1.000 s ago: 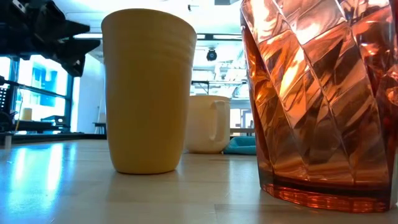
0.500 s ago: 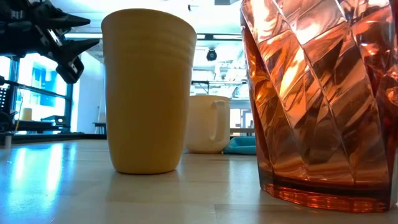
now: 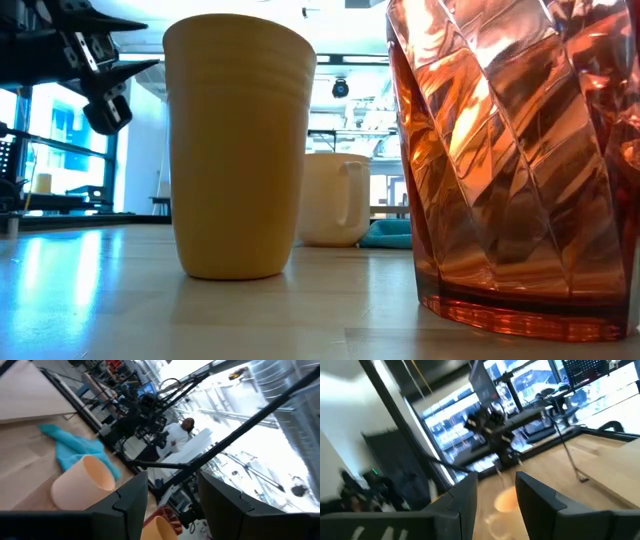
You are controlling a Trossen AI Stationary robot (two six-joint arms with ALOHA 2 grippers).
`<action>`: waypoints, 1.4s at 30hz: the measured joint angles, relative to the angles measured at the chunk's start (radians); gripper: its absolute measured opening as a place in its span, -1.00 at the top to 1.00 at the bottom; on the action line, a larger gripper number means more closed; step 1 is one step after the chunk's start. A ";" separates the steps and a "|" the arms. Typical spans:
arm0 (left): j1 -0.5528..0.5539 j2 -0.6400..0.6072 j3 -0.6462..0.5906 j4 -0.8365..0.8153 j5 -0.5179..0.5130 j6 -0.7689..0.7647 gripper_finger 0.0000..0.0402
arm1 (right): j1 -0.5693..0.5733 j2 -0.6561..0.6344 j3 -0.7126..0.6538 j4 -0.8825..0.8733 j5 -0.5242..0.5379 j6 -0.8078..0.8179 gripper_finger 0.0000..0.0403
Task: Stack small to large cups/mugs on shelf
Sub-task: Put the yellow cup on the shelf
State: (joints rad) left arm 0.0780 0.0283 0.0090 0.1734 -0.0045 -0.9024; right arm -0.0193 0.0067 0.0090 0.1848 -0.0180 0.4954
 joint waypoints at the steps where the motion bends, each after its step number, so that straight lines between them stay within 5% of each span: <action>1: 0.000 0.009 0.000 0.019 0.006 0.003 0.19 | 0.000 0.000 0.000 0.012 0.000 0.038 0.38; 14: 0.000 0.047 0.000 0.084 -0.117 0.091 0.19 | -0.002 0.000 0.000 0.023 0.026 0.267 0.38; 20: -0.004 0.085 0.000 0.132 0.107 -0.040 0.19 | -0.002 0.000 0.000 0.023 0.080 0.266 0.38; 24: -0.045 0.144 0.000 0.235 0.112 -0.064 0.19 | -0.002 0.001 0.013 0.049 0.096 0.250 0.38; 33: -0.184 0.410 0.001 0.310 -0.062 0.048 0.19 | 0.000 0.001 0.035 0.038 0.148 0.149 0.38; 42: -0.196 0.679 0.001 0.467 -0.314 0.060 0.19 | 0.000 0.001 0.035 -0.093 0.265 0.152 0.38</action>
State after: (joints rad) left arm -0.1181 0.7074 0.0097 0.6406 -0.3190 -0.8420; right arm -0.0193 0.0074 0.0441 0.0922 0.2466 0.6471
